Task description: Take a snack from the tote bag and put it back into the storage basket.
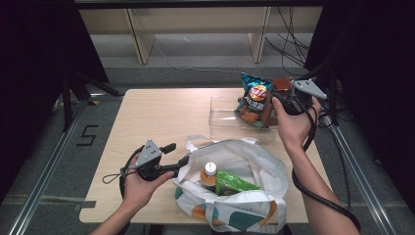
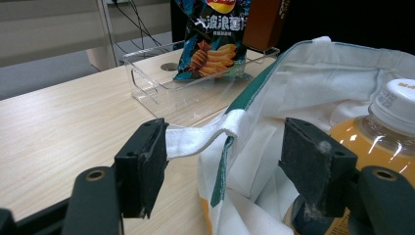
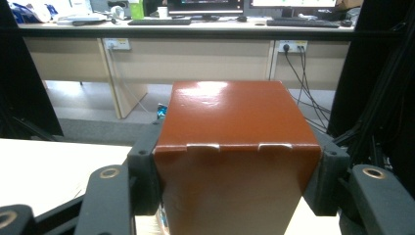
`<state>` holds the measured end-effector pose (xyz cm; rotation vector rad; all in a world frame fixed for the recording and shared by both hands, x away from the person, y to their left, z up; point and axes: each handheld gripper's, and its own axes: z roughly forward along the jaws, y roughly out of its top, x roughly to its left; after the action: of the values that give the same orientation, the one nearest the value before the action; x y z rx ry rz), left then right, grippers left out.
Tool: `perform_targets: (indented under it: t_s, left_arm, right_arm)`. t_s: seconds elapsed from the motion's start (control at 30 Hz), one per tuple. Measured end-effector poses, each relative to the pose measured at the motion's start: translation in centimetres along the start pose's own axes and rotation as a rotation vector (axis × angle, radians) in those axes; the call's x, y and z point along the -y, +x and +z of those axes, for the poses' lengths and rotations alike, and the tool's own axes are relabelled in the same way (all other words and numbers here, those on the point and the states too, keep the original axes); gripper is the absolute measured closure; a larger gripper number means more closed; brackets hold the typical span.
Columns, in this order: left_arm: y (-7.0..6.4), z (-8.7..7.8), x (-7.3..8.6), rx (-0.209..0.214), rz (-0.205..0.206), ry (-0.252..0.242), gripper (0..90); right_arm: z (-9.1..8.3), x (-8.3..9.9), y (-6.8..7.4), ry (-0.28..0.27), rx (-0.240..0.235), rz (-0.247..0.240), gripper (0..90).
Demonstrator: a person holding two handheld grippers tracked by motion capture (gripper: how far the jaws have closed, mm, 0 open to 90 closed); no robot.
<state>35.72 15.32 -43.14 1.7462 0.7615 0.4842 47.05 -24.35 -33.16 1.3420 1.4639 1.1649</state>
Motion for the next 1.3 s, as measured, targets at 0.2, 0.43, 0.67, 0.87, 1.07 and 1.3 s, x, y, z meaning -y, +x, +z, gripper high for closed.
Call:
perform_targets:
  t_s: [0.2, 0.43, 0.67, 0.87, 1.07, 1.3]
  left_arm:
    - [0.0, 0.0, 0.0, 0.002, 0.0, 0.0, 33.3]
    - [0.0, 0.0, 0.0, 0.003, 0.0, 0.0, 33.3]
    - [0.0, 0.1, 0.0, 0.011, -0.002, -0.007, 33.3]
    - [-0.1, 0.1, 0.0, 0.007, -0.002, 0.0, 33.2]
    - [-0.1, 0.1, 0.1, 0.005, -0.001, 0.004, 33.2]
    - [-0.1, 0.1, 0.1, 0.009, 0.001, 0.007, 33.2]
  right_arm:
    - [0.3, 0.3, 0.4, 0.01, 0.006, 0.007, 39.4]
    - [0.6, 0.5, 0.3, 0.011, 0.006, -0.001, 39.4]
    - [0.7, 0.6, 0.4, 0.035, 0.025, 0.031, 39.4]
    - [1.0, 0.6, 0.2, 0.009, 0.011, 0.003, 39.4]
    - [1.1, 0.6, 0.1, 0.005, 0.025, 0.017, 39.4]
    - [1.2, 0.7, -0.1, 0.014, 0.039, 0.036, 39.4]
